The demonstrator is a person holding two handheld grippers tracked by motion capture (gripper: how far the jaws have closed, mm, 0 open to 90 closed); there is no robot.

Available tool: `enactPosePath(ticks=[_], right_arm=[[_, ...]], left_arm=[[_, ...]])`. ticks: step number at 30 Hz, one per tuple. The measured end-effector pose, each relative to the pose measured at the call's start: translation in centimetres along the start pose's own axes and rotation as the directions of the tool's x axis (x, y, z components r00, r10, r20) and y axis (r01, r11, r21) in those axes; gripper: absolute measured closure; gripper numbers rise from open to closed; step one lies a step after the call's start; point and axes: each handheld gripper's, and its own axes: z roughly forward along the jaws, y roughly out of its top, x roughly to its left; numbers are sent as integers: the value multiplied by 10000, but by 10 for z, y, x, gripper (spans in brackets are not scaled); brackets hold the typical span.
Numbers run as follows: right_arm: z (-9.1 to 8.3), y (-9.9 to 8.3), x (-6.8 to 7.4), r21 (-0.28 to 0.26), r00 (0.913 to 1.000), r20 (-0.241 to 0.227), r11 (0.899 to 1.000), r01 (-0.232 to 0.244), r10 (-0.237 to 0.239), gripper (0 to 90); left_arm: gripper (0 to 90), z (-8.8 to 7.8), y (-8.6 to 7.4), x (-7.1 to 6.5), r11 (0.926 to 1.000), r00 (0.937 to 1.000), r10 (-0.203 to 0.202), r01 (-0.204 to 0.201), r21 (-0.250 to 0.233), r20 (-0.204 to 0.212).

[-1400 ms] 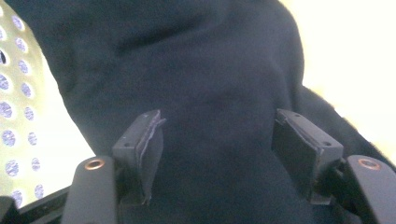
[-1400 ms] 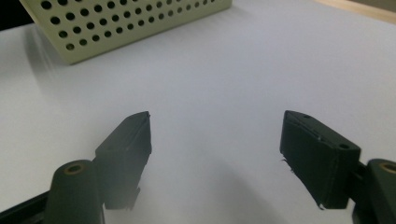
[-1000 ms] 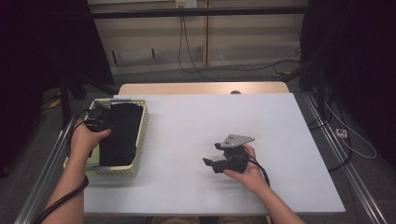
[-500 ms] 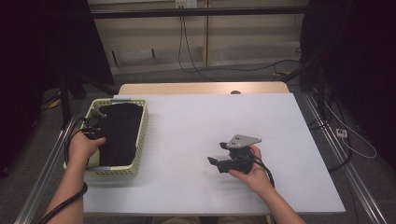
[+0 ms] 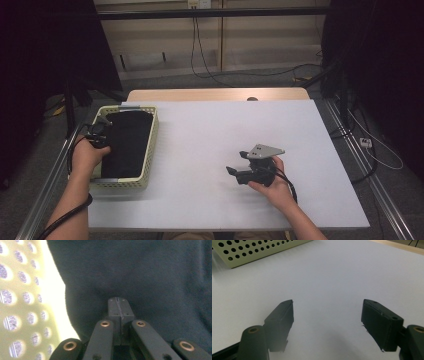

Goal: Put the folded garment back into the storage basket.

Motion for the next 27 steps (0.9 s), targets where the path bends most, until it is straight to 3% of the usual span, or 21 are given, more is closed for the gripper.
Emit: enactPosePath(ticks=[4, 7, 10, 13, 17, 18, 21, 24, 27], right_arm=[[-1, 0, -1, -51, 10000, 16, 10000, -21, 21, 263], [-1, 0, -2, -71, 10000, 54, 10000, -42, 42, 263], [0, 1, -2, -82, 10000, 34, 9999, -78, 78, 264], [-1, 1, -3, -107, 10000, 24, 9999, -77, 77, 264], [-1, 1, -4, -154, 9999, 10, 9997, -166, 167, 267], [0, 2, -4, -175, 9998, -19, 9997, -188, 188, 267], [0, 2, -3, -213, 9999, -9, 9997, -156, 156, 269], [1, 3, -3, -216, 9999, -42, 9997, -142, 141, 269], [0, 3, -2, -212, 9999, -45, 9997, -120, 119, 269]], left_arm=[[900, 0, 1, 8, 9998, 9991, -153, 148, -122, -390], [900, -1, 2, 14, 9989, 9986, -454, 450, -136, -259], [900, -1, 2, 9, 9989, 9983, -454, 449, -150, -375], [900, -5, 3, 3, 9984, 9983, -560, 559, 37, 167], [900, -13, 1, -1, 9957, 9918, -840, 874, -319, 968], [900, -14, 0, -2, 9973, 9911, -658, 691, -248, 1158], [900, -9, -3, -9, 9977, 9901, -610, 641, -206, 1264], [900, -1, -7, -12, 9982, 9874, -597, 580, 156, 1467], [900, 2, -9, -9, 9965, 9843, -821, 832, -6, 1562]])
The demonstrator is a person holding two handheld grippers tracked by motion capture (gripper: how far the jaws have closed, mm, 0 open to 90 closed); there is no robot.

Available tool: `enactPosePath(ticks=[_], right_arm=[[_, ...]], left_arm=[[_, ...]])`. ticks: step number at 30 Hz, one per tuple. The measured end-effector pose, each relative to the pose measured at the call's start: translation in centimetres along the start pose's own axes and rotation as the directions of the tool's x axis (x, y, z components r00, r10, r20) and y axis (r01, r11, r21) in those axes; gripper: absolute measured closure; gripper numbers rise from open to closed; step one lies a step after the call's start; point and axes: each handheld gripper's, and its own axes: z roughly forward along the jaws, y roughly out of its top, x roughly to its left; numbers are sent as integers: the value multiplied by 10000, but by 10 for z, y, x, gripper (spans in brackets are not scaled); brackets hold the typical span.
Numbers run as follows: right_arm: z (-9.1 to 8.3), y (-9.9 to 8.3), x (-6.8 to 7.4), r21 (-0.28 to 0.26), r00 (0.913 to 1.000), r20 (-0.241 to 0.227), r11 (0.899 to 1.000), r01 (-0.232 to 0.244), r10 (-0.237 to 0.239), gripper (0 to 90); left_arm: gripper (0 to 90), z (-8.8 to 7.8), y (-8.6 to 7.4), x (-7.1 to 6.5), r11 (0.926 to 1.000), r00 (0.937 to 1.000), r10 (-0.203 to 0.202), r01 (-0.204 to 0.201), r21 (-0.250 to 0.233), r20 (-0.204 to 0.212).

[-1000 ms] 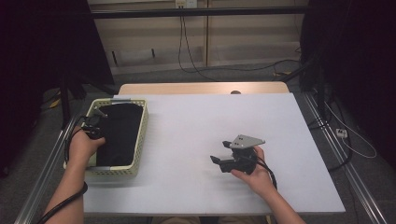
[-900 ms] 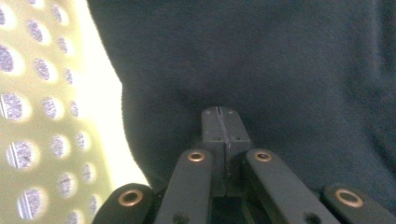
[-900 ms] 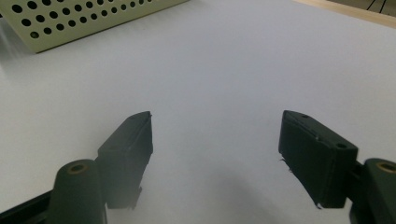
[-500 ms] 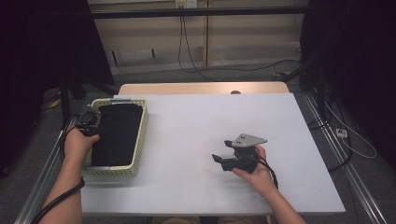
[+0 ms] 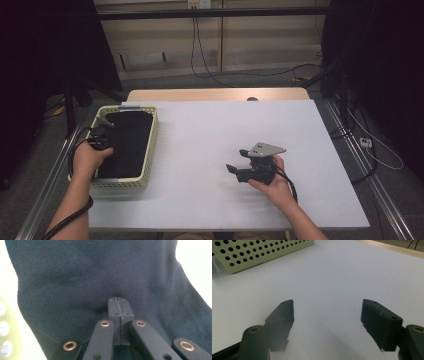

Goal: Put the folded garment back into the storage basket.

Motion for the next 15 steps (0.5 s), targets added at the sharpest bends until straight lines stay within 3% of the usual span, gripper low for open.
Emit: enactPosePath(ticks=[5, 7, 9, 12, 14, 15], right_arm=[[-2, -1, 0, 42, 10000, 56, 10000, 46, -47, 268], [-3, -1, -1, 36, 10000, 71, 10000, 57, -57, 268], [-4, -2, -2, 25, 9999, 115, 10000, 34, -34, 268], [-4, -1, -2, -15, 10000, 96, 10000, -3, 3, 269], [-4, -1, -2, -35, 10000, 95, 10000, -1, 1, 269], [-3, -1, -2, -32, 10000, 81, 10000, -7, 7, 269]], left_arm=[[900, -5, 0, 7, 9996, 9971, 6, 15, 285, -756], [900, -5, 0, 13, 9996, 9954, -274, 284, 87, -922], [900, -6, 1, 15, 9989, 9953, -459, 467, 77, -857], [900, -7, 5, 9, 9989, 9949, -232, 270, 379, -977], [900, -9, 8, 5, 9996, 9978, -159, 174, 233, -639], [900, -8, 10, 0, 9995, 9992, -299, 297, -92, -274]])
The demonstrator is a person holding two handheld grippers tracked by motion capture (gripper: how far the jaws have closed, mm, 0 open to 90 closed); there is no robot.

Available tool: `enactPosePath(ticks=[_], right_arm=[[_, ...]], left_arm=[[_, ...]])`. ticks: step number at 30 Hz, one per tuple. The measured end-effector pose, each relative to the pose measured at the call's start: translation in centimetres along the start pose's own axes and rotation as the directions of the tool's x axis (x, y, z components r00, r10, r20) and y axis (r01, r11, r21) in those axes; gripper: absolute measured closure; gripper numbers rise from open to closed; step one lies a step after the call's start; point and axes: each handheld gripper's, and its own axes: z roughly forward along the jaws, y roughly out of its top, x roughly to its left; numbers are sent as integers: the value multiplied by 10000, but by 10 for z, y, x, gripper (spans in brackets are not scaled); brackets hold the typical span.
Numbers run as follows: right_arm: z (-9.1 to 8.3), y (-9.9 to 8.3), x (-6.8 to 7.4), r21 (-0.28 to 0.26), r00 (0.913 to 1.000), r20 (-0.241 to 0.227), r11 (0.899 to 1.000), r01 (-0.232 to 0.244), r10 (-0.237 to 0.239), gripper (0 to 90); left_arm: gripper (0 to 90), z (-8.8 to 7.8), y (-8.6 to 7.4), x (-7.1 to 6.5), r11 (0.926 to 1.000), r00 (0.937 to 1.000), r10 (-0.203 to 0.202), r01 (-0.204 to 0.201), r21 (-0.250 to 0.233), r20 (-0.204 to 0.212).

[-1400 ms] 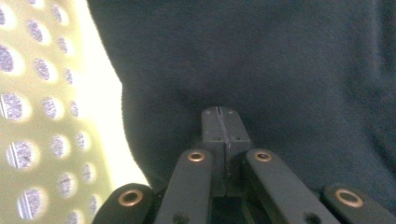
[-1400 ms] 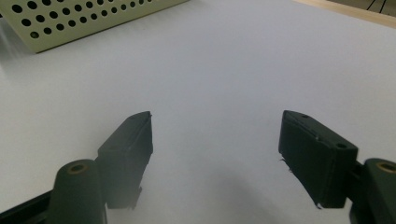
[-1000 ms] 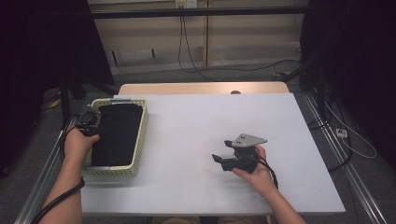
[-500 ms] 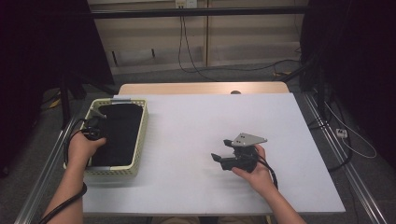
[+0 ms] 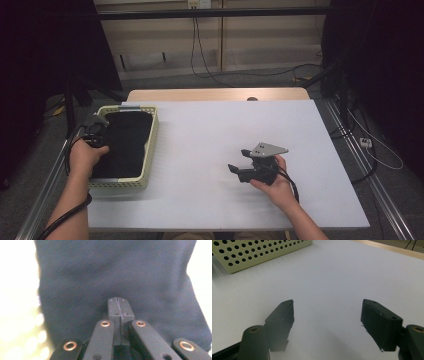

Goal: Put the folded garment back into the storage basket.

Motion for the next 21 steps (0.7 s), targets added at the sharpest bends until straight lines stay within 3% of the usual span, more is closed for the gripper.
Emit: enactPosePath(ticks=[5, 10, 11, 13, 21], right_arm=[[4, -1, -1, 78, 10000, -46, 10000, -44, 44, 269], [4, 0, -2, 21, 9999, -92, 10000, -51, 51, 269], [4, 0, -2, 15, 9999, -95, 10000, -71, 71, 269], [3, 0, -3, 33, 9999, -54, 10000, -87, 88, 269], [0, 0, -2, -14, 10000, -25, 10000, -20, 20, 268]], left_arm=[[900, 7, 16, -18, 9985, 9984, 323, -302, -467, 454], [900, 24, 27, -33, 9950, 9981, 501, -468, -877, 355], [900, 30, 28, -35, 9959, 9976, 611, -588, -681, 315], [900, 37, 27, -38, 9965, 9958, 627, -587, -603, 661], [900, 35, 19, -46, 9968, 9915, 739, -702, -377, 1070]])
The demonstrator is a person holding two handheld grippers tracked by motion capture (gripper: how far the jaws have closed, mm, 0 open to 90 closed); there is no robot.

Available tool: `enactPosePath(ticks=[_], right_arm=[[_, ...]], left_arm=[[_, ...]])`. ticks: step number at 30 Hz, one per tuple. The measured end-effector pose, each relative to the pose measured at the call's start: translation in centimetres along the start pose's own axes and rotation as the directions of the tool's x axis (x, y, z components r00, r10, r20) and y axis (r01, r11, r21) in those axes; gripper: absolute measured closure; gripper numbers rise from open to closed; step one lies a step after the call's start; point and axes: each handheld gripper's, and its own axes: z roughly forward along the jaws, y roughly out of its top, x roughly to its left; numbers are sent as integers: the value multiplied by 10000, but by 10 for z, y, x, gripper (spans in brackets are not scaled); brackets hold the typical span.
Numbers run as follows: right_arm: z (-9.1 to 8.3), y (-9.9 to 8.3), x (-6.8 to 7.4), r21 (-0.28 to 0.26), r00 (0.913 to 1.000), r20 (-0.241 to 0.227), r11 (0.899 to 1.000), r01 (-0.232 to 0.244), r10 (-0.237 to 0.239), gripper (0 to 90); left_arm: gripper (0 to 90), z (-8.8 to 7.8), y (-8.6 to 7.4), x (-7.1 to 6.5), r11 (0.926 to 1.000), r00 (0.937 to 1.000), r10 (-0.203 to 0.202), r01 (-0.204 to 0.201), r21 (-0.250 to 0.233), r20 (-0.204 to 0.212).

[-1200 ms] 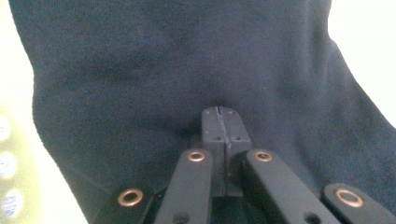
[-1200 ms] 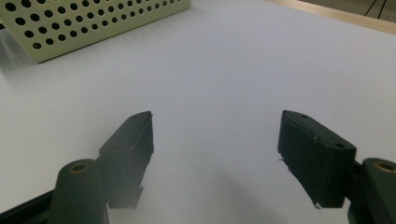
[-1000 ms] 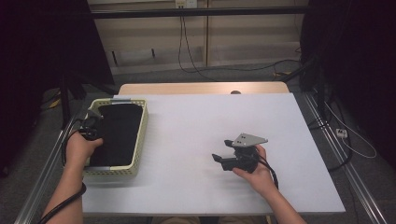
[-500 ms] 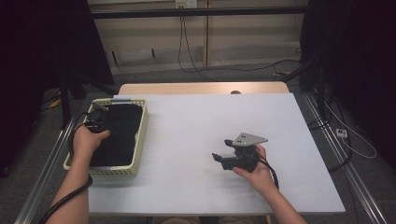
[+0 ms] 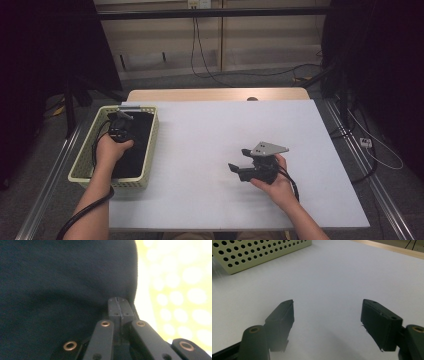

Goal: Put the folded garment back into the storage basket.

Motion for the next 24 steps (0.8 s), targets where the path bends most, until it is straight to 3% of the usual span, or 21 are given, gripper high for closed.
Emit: enactPosePath(ticks=[6, 8, 10, 11, 19, 24], right_arm=[[-3, -1, 2, 68, 9999, 72, 9999, 119, -119, 263], [-5, -1, 1, 18, 9999, 62, 9999, 102, -102, 264], [-6, -1, -1, -24, 9999, 117, 10000, 24, -24, 263], [-7, -1, -1, -50, 9999, 124, 10000, -15, 16, 263], [-13, -1, -2, -133, 9997, 252, 9999, -14, 18, 265], [-13, -2, -1, -54, 9998, 185, 10000, 20, -19, 265]], left_arm=[[884, -6, 2, -3, 9999, 9990, 146, -148, -61, -419], [755, -11, 3, -3, 9997, 9990, 128, -137, -216, -433], [764, -15, 4, -2, 9995, 9988, 308, -305, 79, -388], [749, -17, 4, -3, 9998, 9991, 175, -177, -34, -377], [628, -32, 6, -5, 9982, 9971, 599, -603, -62, -478], [499, -46, 7, -6, 9967, 9973, 547, -574, -568, -482]])
